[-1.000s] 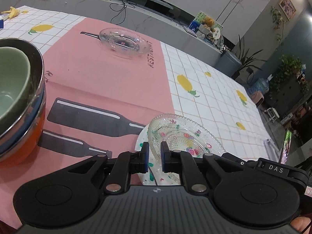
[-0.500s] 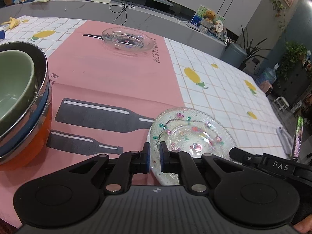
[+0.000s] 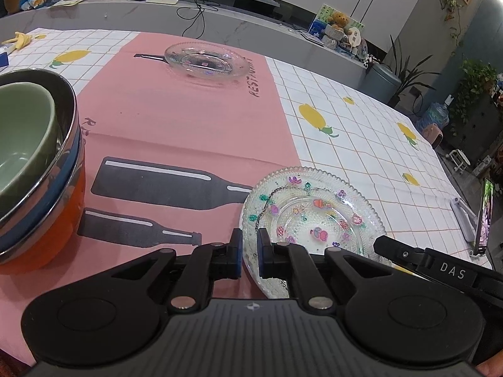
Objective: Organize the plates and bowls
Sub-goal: 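Open both tools and raise them off the stacked plates, then close both tools on the rim of the stacked glass plates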
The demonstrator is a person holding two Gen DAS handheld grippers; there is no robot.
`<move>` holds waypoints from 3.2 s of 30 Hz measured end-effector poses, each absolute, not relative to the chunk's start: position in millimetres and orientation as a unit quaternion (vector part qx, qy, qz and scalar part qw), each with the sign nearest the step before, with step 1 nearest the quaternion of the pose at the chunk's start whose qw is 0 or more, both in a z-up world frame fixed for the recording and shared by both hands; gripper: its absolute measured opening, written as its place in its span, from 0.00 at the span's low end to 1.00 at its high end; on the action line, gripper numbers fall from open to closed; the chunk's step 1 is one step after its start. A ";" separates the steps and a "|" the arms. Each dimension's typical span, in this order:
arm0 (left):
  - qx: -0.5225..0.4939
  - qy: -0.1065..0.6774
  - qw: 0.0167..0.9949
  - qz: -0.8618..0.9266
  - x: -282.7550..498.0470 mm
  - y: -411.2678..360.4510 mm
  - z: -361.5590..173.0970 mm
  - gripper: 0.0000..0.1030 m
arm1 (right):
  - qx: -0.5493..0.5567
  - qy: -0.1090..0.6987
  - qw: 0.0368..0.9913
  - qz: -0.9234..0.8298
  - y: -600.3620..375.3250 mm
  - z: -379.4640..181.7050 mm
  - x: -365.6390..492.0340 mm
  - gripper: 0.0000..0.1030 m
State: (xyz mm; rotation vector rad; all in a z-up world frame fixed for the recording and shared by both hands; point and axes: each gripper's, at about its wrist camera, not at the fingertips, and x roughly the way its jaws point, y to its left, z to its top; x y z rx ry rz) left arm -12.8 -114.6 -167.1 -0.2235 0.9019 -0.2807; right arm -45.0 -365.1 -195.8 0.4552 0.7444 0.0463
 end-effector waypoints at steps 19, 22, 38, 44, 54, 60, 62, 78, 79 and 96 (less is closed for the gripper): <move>-0.104 0.425 0.891 -0.122 -15.4 -110.6 -162.5 0.11 | 0.207 0.367 0.907 0.016 -359.9 -190.7 -55.2 0.08; -0.109 0.421 0.892 -0.123 -17.1 -109.4 -157.5 0.11 | 0.206 0.369 0.906 0.017 -359.3 -191.5 -55.0 0.07; -0.067 0.400 0.901 -0.154 9.9 -104.8 -67.7 0.16 | 0.189 0.330 0.924 0.042 -352.1 -129.6 -28.8 0.37; -0.026 0.407 0.900 -0.155 35.1 -108.4 -44.5 0.16 | 0.158 0.317 0.933 0.060 -336.1 -107.0 -7.7 0.41; 0.008 0.405 0.900 -0.164 85.7 -108.9 -25.5 0.26 | 0.132 0.316 0.935 0.092 -311.4 -84.6 47.0 0.57; -0.002 0.414 0.896 -0.159 132.8 -95.0 -29.5 0.39 | 0.123 0.337 0.929 0.096 -303.7 -87.7 87.0 0.62; -0.003 0.416 0.896 -0.154 148.8 -88.6 -32.2 0.40 | 0.129 0.344 0.925 0.097 -303.6 -92.1 101.4 0.62; -0.041 0.488 0.865 -0.108 267.5 -52.2 -120.3 0.40 | 0.245 0.403 0.876 0.099 -293.9 -157.8 240.0 0.52; -0.044 0.491 0.864 -0.107 271.1 -50.0 -125.2 0.40 | 0.245 0.406 0.875 0.095 -294.1 -163.2 247.0 0.51; -0.112 0.509 0.850 -0.081 296.4 -33.5 -170.0 0.28 | 0.281 0.424 0.855 0.103 -298.7 -202.7 300.9 0.22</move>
